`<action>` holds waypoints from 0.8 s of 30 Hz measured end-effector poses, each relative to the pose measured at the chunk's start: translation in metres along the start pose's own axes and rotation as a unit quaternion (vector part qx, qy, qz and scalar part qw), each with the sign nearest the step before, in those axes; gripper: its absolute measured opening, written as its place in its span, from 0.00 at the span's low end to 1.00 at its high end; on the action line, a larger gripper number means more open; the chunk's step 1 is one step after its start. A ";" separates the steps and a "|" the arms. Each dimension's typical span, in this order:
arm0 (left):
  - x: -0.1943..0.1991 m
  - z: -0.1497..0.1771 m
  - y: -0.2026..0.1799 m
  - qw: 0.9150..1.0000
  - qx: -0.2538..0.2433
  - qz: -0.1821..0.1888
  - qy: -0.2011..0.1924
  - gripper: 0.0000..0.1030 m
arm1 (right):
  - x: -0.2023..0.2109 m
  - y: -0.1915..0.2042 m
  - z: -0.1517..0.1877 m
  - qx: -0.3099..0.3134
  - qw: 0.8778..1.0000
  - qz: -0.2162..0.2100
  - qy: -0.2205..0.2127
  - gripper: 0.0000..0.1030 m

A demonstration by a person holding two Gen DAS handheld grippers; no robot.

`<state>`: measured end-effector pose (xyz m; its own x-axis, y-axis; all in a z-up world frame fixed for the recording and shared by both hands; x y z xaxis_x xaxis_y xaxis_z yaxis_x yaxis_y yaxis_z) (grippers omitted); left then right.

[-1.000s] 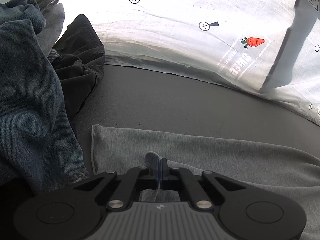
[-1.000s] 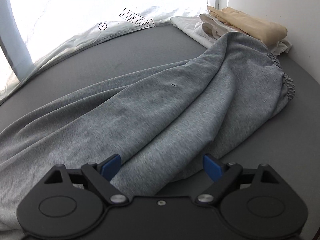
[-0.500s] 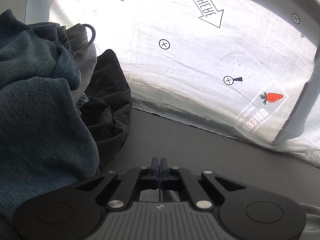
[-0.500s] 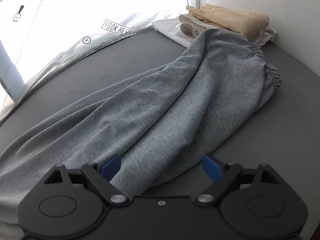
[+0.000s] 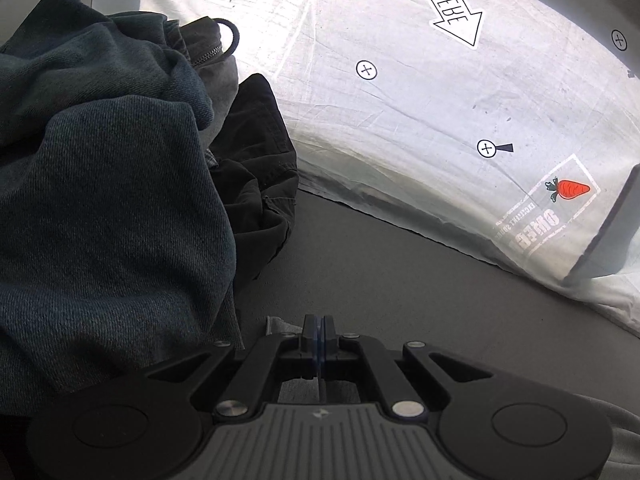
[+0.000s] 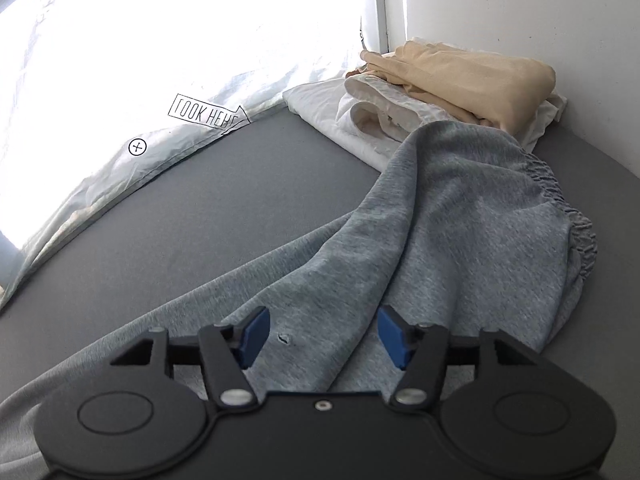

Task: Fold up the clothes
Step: 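Grasp the sweatpants waistband again with the right tool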

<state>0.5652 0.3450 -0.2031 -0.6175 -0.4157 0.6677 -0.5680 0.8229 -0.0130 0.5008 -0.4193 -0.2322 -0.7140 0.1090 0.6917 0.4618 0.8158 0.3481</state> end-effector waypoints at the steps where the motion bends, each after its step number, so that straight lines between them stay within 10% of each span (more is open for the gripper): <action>1: 0.000 0.001 0.001 1.000 0.003 -0.003 0.002 0.01 | -0.007 -0.004 -0.005 -0.012 1.000 0.004 0.000 0.59; 6: 0.002 0.001 0.004 1.000 0.004 -0.017 0.002 0.01 | -0.038 -0.021 -0.017 -0.057 0.998 0.023 0.018 0.55; 10: 0.004 -0.004 0.005 1.000 0.006 -0.027 -0.008 0.01 | -0.042 -0.022 -0.020 -0.072 0.997 0.008 0.009 0.03; 19: 0.000 -0.036 -0.004 0.998 -0.019 -0.040 -0.034 0.01 | -0.034 0.015 -0.073 -0.020 0.997 -0.048 -0.065 0.01; 24: -0.027 -0.037 0.002 0.998 0.024 -0.051 0.000 0.02 | -0.059 0.012 -0.085 -0.091 0.993 -0.058 -0.053 0.12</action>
Point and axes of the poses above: each gripper's, at about its wrist camera, not at the fingertips, and x roughly against the way its jaws point, y to its left, z to its underside, the point moved 8 cm from there along -x, roughly the way its jaws point, and after that the axes turned 15 degrees about -z, right-handed, at the moved point
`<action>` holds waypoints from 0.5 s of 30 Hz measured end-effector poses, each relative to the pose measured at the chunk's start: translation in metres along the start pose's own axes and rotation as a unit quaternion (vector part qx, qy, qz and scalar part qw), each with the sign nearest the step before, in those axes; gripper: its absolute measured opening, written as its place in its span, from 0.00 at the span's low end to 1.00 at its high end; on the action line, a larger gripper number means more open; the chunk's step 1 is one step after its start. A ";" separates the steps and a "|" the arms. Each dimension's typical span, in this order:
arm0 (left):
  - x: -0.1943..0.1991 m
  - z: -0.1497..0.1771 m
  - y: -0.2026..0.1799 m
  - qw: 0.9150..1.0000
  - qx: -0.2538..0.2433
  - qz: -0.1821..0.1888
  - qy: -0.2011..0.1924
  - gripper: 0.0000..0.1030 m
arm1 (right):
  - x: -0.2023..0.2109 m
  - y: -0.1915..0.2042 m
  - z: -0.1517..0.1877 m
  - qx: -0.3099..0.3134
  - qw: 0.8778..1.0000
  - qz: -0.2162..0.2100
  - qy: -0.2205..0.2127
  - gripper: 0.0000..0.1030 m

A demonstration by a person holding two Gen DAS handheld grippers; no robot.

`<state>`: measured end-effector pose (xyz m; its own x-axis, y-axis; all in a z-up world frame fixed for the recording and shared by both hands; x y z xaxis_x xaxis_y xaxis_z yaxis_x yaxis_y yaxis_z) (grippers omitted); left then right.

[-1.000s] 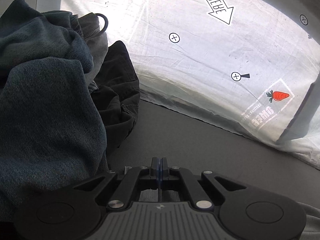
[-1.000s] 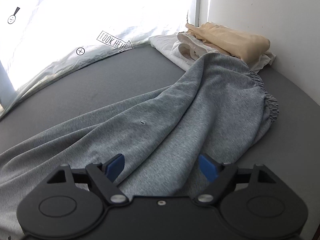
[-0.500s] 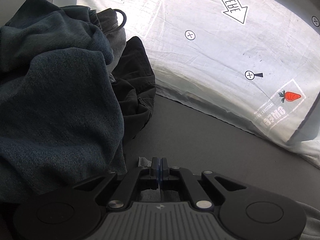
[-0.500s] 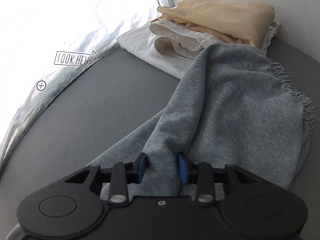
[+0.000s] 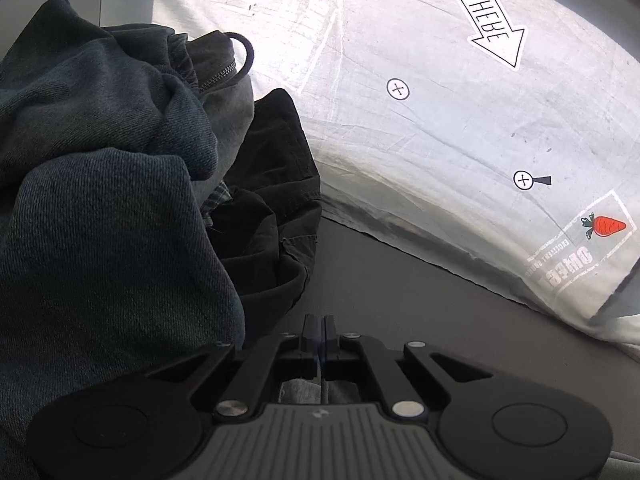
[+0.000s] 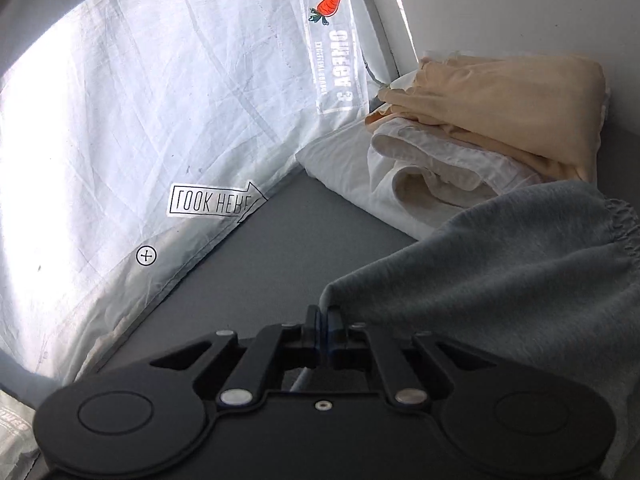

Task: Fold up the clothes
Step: 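Grasp the sweatpants waistband again with the right tool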

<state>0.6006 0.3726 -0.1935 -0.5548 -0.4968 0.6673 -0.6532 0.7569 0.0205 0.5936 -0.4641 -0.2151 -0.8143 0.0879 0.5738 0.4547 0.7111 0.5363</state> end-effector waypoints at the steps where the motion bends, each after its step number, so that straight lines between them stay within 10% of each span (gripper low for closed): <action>1: -0.004 0.001 0.001 1.000 0.004 -0.013 0.003 0.02 | -0.002 -0.001 0.002 -0.005 1.000 0.009 0.005 0.26; 4: 0.000 0.003 0.005 0.999 0.030 0.005 0.010 0.18 | 0.003 0.012 0.012 0.027 1.000 0.010 0.009 0.56; 15: 0.064 0.094 0.009 0.996 -0.063 0.038 0.056 0.50 | 0.085 0.030 0.118 0.218 0.972 0.058 0.070 0.85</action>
<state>0.5111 0.3079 -0.2209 -0.5342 -0.3916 0.7492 -0.5388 0.8406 0.0552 0.4951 -0.3532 -0.2236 -0.6959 0.1110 0.7095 0.3198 0.9325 0.1678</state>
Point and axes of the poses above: each gripper's, at about its wrist camera, not at the fingertips, and x roughly against the way its jaws point, y to its left, z to its underside, the point moved 8 cm from there along -x, roughly the way its jaws point, and after that the axes turned 15 degrees about -z, right-handed, at the moved point
